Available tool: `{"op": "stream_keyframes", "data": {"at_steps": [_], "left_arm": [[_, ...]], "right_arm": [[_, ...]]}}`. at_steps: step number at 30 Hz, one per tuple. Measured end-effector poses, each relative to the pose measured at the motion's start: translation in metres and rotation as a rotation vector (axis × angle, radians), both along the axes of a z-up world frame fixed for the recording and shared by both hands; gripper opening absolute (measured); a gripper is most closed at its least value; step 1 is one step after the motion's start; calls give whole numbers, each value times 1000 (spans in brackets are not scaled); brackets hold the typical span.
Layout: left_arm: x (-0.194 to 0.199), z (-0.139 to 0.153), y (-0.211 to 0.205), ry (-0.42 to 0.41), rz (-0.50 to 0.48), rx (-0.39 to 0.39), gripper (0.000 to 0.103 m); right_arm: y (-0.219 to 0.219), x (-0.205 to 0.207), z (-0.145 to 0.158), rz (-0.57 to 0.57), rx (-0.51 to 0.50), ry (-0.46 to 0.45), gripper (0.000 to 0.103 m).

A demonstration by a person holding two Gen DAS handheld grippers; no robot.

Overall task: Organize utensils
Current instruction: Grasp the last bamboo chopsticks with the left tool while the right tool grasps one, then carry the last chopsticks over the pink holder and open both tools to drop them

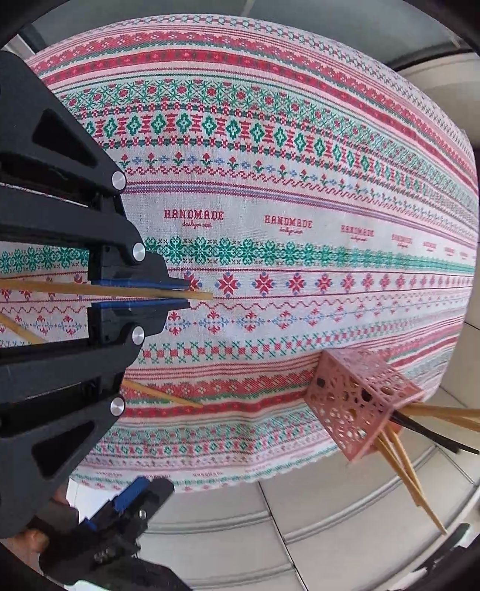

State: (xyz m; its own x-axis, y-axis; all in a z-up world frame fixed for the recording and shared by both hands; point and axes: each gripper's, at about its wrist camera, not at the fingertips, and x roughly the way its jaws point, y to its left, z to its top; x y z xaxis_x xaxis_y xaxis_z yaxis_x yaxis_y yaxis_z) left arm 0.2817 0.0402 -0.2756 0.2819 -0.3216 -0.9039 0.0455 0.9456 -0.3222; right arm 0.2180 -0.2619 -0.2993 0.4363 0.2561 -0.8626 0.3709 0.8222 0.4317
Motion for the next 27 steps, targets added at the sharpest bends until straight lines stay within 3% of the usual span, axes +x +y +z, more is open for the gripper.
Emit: {"op": "stream_keyframes", "data": {"at_steps": [1,8,12,14,16,17,20,21,22,27], "left_arm": [[-7,10,5,-44,-2,-39,4],[-47,66,14,-261,-38,-77,4],[-57,75,4,-306,-27,-99,4],[-58,80,8,-321,-19,-98,4],[-58,84,13,-334,-14,-113,4],[-60,88,15,-343,-14,-121,4],[-69,100,22,-381,-9,-127,4],[-69,101,23,-390,-7,-134,4],[-71,104,25,-398,-7,-140,4],[-77,113,25,-420,-5,-140,4]], "right_arm": [[6,3,-2,8,2,4,97],[55,23,-3,71,-86,29,97],[66,32,-10,67,-158,86,95],[72,37,-16,76,-181,128,84],[79,41,-21,91,-211,162,62],[83,42,-22,95,-244,163,61],[91,44,-22,93,-318,149,33],[91,45,-23,90,-317,139,12],[89,45,-24,91,-296,130,7],[59,35,-25,66,-186,72,5]]}}
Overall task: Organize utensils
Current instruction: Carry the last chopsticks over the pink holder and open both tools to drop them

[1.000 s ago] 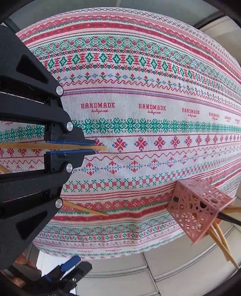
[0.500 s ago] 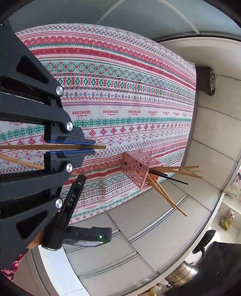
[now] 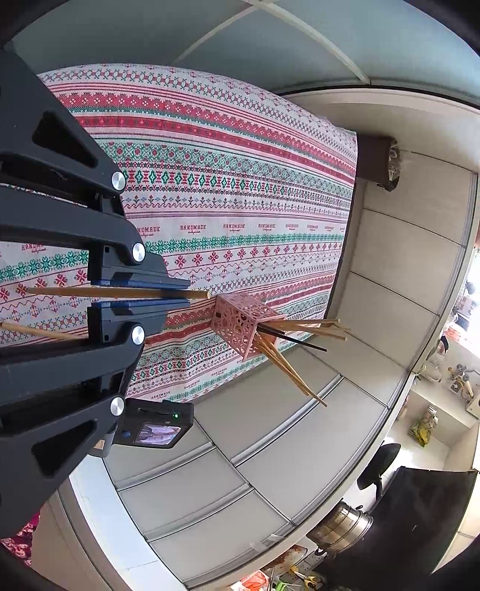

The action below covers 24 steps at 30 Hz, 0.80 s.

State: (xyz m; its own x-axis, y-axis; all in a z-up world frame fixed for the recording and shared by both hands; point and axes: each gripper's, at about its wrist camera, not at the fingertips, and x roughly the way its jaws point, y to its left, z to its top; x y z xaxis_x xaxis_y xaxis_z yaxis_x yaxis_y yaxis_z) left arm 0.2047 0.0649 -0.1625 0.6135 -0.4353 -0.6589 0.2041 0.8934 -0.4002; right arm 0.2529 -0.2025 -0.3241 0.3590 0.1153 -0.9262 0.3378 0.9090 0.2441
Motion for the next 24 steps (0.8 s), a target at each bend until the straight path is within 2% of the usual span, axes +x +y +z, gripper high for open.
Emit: {"op": "stream_keyframes", "data": {"at_steps": [4,10,17,24], "left_arm": [[-6,7,-4,-21,-2,6,4],[-13,15,-14,-35,-4,24,4],[-25,31,-29,-72,-15,29,4],[-41,37,-45,-89,-5,27,4]], "right_arm": [[-19,-13,17,-4,42,-87,5],[-34,-45,60,8,12,-268,5],[-21,-93,120,89,-112,-498,5],[-18,-145,156,113,-168,-681,5]]}}
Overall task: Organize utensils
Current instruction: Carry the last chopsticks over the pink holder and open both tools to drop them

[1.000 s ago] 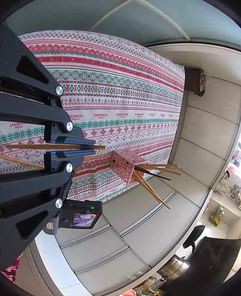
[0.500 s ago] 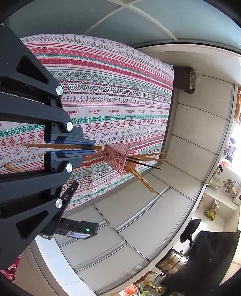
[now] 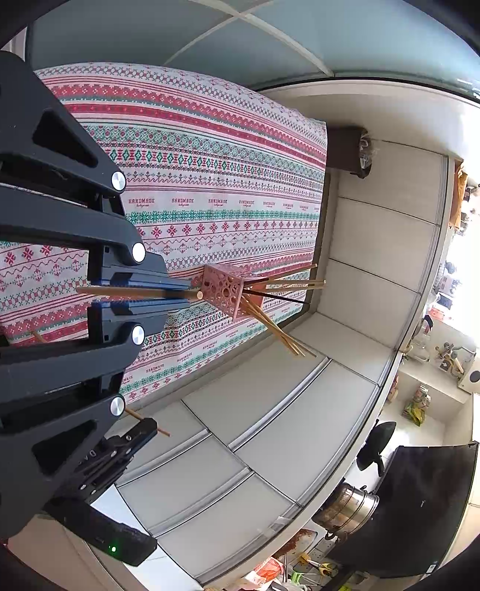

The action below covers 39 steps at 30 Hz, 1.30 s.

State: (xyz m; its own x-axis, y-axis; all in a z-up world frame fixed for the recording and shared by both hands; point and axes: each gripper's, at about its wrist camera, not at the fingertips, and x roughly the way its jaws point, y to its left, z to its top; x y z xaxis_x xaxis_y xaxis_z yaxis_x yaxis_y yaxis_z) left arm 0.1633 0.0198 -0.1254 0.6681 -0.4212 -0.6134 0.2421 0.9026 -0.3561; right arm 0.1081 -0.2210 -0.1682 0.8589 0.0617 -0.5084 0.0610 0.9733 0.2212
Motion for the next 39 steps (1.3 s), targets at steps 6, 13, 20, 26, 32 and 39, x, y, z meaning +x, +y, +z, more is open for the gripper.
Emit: {"op": "stream_keyframes", "data": {"at_steps": [6,13,20,26,32,39], "left_arm": [[-8,0,-14,6,5,33,4],[-4,20,-27,-48,28,69,4],[25,58,-49,-154,38,98,4],[73,97,-73,-274,61,106,4],[125,106,-99,-314,83,117,4],[175,62,-121,-188,73,189,5]], "right_arm": [[-13,-20,23,8,32,-77,5],[-39,-25,38,-8,102,-126,5],[-53,-17,47,-6,116,-152,5],[-67,-4,43,-19,136,-140,5],[-80,11,39,-41,138,-134,5],[-89,27,37,-47,146,-134,5]]}}
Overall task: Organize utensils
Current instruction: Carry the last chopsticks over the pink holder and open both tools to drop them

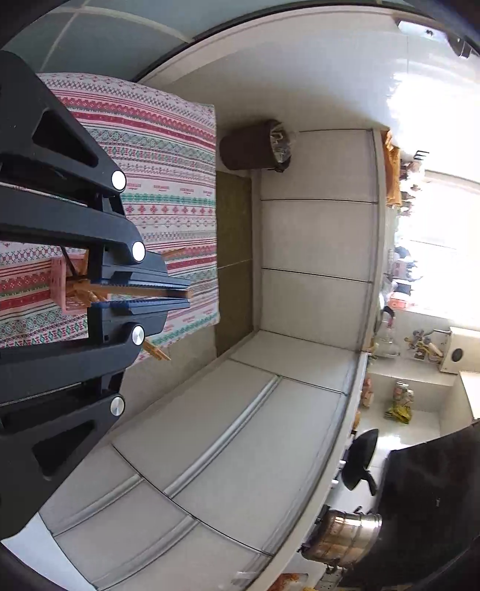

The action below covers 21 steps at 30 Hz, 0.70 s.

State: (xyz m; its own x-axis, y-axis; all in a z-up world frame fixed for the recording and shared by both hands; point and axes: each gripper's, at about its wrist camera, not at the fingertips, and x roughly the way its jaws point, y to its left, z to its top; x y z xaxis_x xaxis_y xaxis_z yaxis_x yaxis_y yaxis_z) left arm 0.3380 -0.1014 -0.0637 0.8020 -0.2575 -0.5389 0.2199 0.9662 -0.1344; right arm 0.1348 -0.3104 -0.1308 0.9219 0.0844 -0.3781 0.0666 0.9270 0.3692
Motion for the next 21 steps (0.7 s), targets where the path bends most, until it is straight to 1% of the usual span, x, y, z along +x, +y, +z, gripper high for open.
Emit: {"op": "stream_keyframes", "data": {"at_steps": [1,2,4,6,8,10,12,14,16,18,21], "left_arm": [[1,-6,1,20,4,6,5],[-2,-9,3,22,7,-4,5],[-15,-6,15,-2,26,-42,7],[-34,3,34,-31,59,-94,16],[-56,11,53,-56,96,-144,38],[-76,13,71,-64,127,-189,46],[-95,6,88,-62,160,-217,46],[-104,-5,99,-46,191,-208,46],[-110,-21,109,-7,202,-212,46],[-112,-37,120,32,216,-222,46],[-106,-58,137,79,246,-223,46]], "right_arm": [[0,2,1,2,0,-3,5],[0,4,3,4,-1,-9,5],[2,8,11,6,-9,-32,5],[4,13,24,13,-15,-69,5],[10,23,42,24,-29,-115,5],[17,34,59,34,-51,-166,5],[26,46,75,45,-68,-213,5],[34,60,87,52,-69,-256,5],[42,75,96,51,-69,-294,5],[48,91,100,50,-72,-326,5],[61,116,95,56,-87,-333,5]]}}
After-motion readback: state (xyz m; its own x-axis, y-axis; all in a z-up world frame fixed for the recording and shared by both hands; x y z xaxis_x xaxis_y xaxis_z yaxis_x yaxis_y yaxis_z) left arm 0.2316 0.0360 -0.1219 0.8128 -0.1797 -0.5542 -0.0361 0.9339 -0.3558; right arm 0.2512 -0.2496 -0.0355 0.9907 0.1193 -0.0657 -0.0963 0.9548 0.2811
